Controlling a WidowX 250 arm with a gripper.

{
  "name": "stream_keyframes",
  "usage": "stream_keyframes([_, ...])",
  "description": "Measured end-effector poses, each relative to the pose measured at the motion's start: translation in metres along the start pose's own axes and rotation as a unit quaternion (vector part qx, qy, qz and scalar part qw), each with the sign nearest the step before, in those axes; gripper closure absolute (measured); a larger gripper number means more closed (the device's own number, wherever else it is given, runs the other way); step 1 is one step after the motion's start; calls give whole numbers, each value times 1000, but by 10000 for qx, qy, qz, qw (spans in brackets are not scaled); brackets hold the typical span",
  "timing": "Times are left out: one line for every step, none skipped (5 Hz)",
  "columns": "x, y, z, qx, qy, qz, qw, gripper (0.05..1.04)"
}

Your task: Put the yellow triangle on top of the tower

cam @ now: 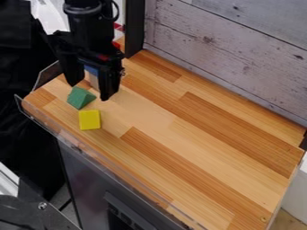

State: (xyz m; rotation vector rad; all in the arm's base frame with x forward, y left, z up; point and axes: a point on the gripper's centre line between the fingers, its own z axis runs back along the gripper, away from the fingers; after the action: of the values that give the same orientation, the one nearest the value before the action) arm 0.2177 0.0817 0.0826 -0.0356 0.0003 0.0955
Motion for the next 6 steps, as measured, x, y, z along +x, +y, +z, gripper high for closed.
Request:
stream_keyframes([-3,-1,-5,-30,103,4,9999,85])
stream_keyframes([-4,1,-10,-299,-218,964,9947,85])
stream_keyframes([-6,10,-10,-413,-383,1784,9824,85])
stream_keyframes([-7,15,-23,-600,-287,2155,9742,85])
stream_keyframes([-7,17,-35,-519,13,2336,9709,85])
stream_keyframes([0,17,-41,-320,390,2352,9706,85])
